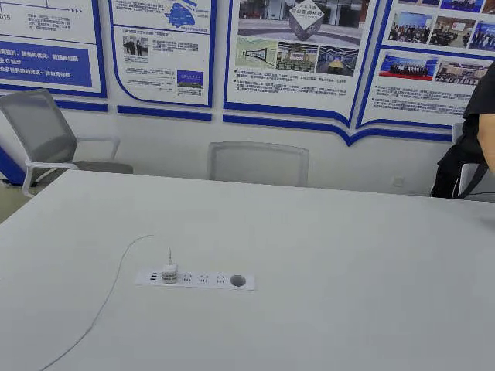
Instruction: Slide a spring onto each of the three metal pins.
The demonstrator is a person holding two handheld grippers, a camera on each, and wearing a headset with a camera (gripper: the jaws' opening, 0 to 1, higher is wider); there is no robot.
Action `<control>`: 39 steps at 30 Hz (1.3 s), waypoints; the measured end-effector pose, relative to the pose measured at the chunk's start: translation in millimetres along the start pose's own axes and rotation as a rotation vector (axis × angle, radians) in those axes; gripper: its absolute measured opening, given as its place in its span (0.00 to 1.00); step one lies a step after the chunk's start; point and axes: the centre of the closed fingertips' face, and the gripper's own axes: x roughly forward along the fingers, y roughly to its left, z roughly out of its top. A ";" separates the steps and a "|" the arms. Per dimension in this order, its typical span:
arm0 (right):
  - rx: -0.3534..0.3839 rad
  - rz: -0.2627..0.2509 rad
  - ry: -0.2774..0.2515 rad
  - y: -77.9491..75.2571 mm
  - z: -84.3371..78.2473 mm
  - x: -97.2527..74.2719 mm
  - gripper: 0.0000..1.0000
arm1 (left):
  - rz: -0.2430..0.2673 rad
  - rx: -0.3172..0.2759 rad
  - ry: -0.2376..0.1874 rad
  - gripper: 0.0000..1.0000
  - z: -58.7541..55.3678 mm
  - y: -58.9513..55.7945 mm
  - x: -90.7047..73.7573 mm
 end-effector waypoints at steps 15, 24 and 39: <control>0.034 -0.003 0.011 -0.2 -25.6 -14.4 0.80 | -0.020 0.030 0.042 0.77 -3.1 -3.9 16.1; 0.046 -0.006 0.019 -2.2 -35.1 -21.8 0.81 | -0.077 0.113 0.086 0.78 -0.6 -18.4 34.1; 0.058 0.011 0.019 -1.7 -43.6 -27.2 0.82 | -0.180 0.294 0.173 0.76 1.9 -45.8 67.4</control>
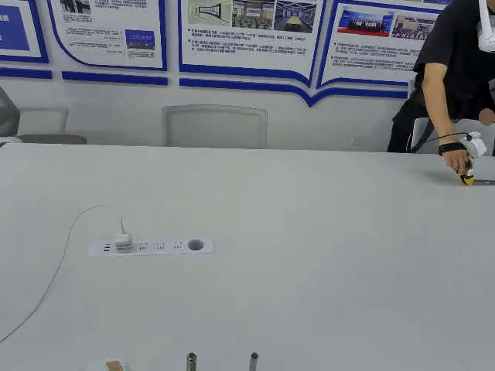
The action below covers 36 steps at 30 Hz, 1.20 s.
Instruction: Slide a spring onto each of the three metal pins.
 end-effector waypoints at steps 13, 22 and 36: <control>0.021 0.014 -0.002 -1.0 -6.0 -1.5 0.83 | -0.079 0.079 0.043 0.77 13.0 -11.9 33.5; 0.030 0.019 -0.008 -2.4 -6.1 -2.6 0.83 | -0.128 0.140 0.078 0.76 16.9 -16.9 56.4; 0.050 0.033 0.003 0.5 -12.1 -0.5 0.82 | -0.183 0.164 0.114 0.70 19.2 -14.9 90.8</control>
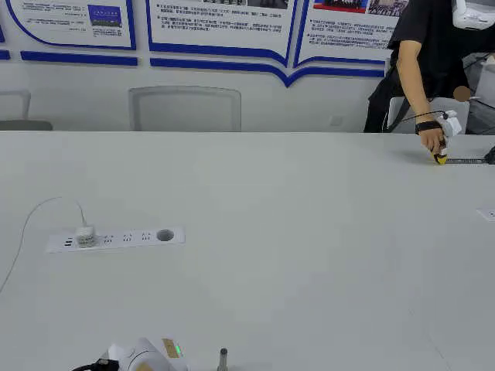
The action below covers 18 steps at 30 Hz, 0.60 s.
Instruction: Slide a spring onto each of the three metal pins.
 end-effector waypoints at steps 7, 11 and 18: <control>0.011 -0.006 -0.006 -3.8 -0.5 -2.5 0.81 | -0.020 -0.010 0.028 0.64 -10.0 0.5 8.0; 0.014 -0.008 -0.005 -4.6 -1.6 -3.2 0.81 | -0.014 -0.024 0.037 0.61 -16.0 1.3 7.8; 0.020 -0.008 -0.004 -2.4 -4.1 -2.8 0.80 | 0.023 -0.047 0.055 0.47 -27.5 3.3 4.9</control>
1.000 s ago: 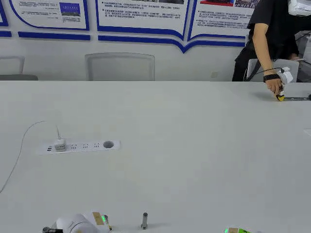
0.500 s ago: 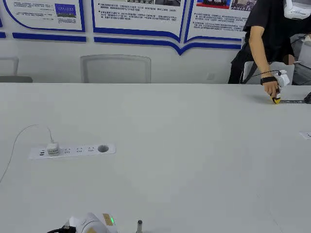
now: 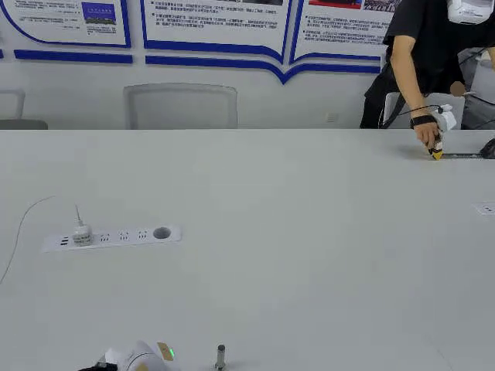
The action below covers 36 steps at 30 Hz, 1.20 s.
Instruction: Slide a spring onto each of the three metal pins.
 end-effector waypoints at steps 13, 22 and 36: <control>-0.017 0.015 0.007 8.3 0.1 2.3 0.81 | 0.092 0.034 -0.004 0.17 0.2 6.2 2.3; -0.024 0.024 0.005 12.9 1.2 1.6 0.82 | 0.124 -0.077 -0.022 0.10 -7.1 -0.9 -3.5; -0.054 0.066 0.029 29.1 1.3 8.3 0.84 | 0.163 -0.177 -0.068 0.10 -29.2 -14.8 -39.6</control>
